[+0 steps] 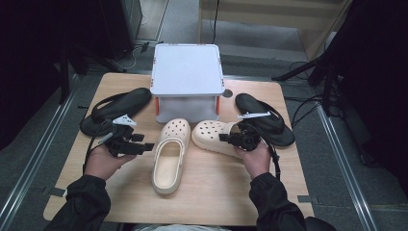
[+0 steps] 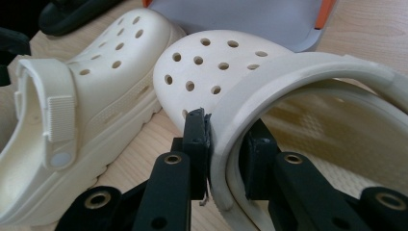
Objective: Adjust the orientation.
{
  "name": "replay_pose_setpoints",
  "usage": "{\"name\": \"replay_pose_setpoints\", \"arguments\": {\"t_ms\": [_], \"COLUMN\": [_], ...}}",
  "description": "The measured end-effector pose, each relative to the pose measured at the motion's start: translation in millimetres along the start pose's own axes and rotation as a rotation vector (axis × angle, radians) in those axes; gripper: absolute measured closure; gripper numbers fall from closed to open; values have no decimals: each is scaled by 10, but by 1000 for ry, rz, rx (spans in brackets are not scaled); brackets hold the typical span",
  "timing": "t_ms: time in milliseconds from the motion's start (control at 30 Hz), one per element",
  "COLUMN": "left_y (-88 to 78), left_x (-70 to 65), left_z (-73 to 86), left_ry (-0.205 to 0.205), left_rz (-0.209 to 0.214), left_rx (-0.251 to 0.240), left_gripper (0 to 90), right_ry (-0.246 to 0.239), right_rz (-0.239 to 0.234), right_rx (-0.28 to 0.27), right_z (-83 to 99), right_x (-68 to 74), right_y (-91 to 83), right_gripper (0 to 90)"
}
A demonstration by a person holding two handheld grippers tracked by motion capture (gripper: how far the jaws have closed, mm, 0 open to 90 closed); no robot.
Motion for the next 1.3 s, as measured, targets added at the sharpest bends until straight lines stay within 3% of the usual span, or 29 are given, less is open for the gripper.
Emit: {"name": "replay_pose_setpoints", "arguments": {"t_ms": [133,333,600,767,933,1133,1300], "left_y": [5,11,-2,-3,-5,7,8], "left_x": [-1,-6,2,-2,6,9,25], "left_z": [-2,-4,-1,-1,-1,2,6], "left_ry": [5,9,4,3,2,6,-19], "left_rz": [0,-6,-8,-8,-7,-3,13], "left_rx": [3,7,-2,-2,1,12,15], "left_gripper": [411,411,411,413,425,459,529], "right_ry": [17,-22,-72,-88,-137,-147,-216], "right_rz": [-9,-8,-5,-22,13,53,92], "right_rx": [-8,-5,-26,-56,-43,6,39], "right_z": [14,13,14,41,103,139,144], "right_x": [-18,-25,-42,-75,-137,-246,-195], "right_y": [26,-2,-230,-440,-544,-401,-256], "right_gripper": [749,681,635,707,900,900,900]}}
Point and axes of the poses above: each handheld gripper's, and its own axes: y roughly forward along the jaws, z roughly out of its underside, x roughly to its left, the point moved 1 cm from there along y, roughly forward along the jaws, and after that the axes turned 3 degrees about z, right-handed, at the moved point
